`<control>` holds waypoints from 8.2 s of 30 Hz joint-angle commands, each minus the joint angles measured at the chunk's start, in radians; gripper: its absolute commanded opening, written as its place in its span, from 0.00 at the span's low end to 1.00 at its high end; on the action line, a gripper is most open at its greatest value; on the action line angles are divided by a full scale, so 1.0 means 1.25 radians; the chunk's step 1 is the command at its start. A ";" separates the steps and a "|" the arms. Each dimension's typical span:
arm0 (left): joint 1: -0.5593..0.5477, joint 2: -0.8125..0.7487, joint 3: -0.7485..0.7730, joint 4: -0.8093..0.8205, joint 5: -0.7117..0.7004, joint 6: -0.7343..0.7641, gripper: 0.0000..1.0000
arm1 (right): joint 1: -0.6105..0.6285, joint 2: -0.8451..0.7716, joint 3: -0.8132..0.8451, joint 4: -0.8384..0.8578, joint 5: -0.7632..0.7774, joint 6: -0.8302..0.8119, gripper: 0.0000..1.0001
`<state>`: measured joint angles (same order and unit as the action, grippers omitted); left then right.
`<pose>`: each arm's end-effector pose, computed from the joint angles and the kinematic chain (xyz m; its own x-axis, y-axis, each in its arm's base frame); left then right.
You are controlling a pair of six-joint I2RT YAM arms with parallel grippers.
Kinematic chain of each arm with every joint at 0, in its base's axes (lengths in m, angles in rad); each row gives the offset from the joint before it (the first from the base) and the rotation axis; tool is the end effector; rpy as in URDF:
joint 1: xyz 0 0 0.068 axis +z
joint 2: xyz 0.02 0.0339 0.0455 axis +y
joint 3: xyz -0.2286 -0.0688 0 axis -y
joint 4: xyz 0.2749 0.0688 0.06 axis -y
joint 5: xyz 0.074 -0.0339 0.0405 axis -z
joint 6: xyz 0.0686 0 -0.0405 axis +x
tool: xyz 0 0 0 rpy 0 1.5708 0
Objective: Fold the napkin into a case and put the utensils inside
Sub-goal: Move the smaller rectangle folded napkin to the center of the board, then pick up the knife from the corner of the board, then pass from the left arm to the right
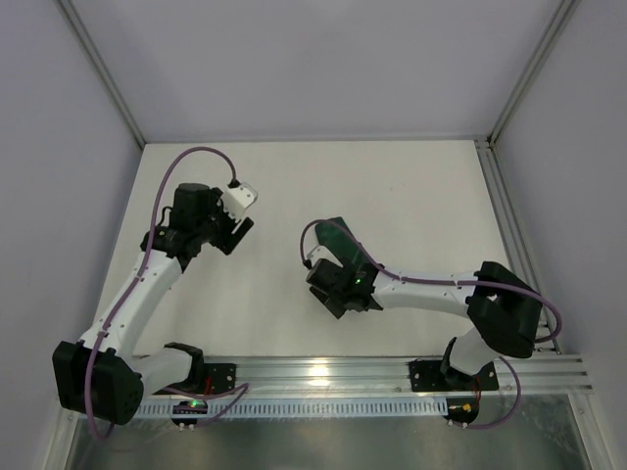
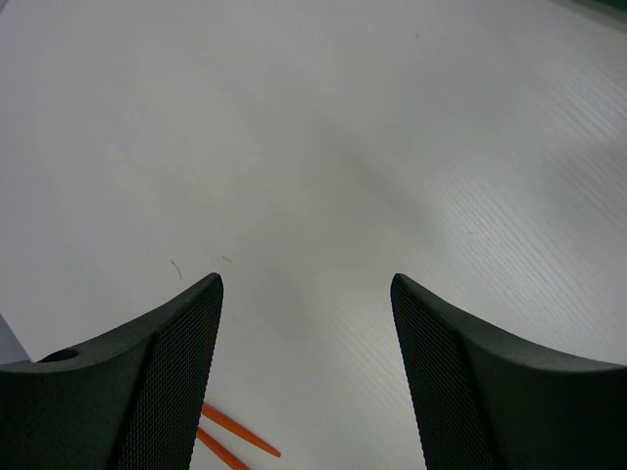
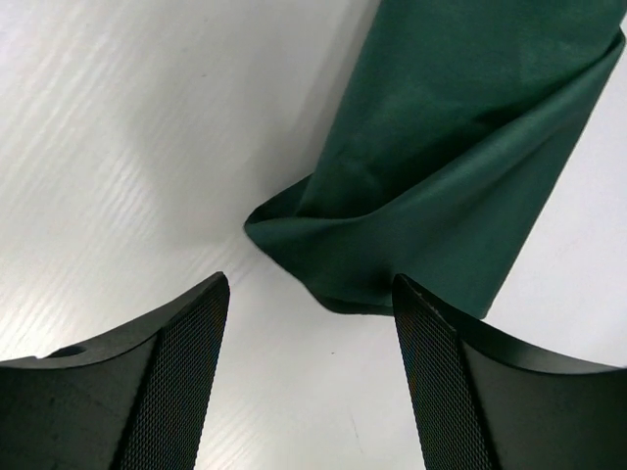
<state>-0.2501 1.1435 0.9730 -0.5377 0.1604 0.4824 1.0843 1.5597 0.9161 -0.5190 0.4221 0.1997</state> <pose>0.3015 -0.0883 0.2418 -0.3904 0.5724 -0.7211 0.6129 0.7460 0.2603 0.1780 0.2764 0.0998 -0.5655 -0.6821 -0.4637 -0.6307 0.7199 -0.2898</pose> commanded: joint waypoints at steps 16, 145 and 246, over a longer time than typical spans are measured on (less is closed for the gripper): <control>0.005 -0.025 0.011 -0.019 0.050 0.018 0.72 | -0.086 -0.065 0.018 0.043 -0.006 0.023 0.73; 0.069 0.043 0.035 -0.008 -0.071 -0.062 0.77 | 0.069 -0.039 0.184 -0.027 0.083 0.011 0.79; 0.286 -0.133 0.254 -0.327 0.681 -0.175 0.58 | -0.137 0.019 0.319 0.829 -0.685 0.146 0.04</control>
<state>0.1104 0.9825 1.3140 -0.9913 1.1107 0.3050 0.9287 1.6100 1.2755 0.5850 -0.4808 0.3908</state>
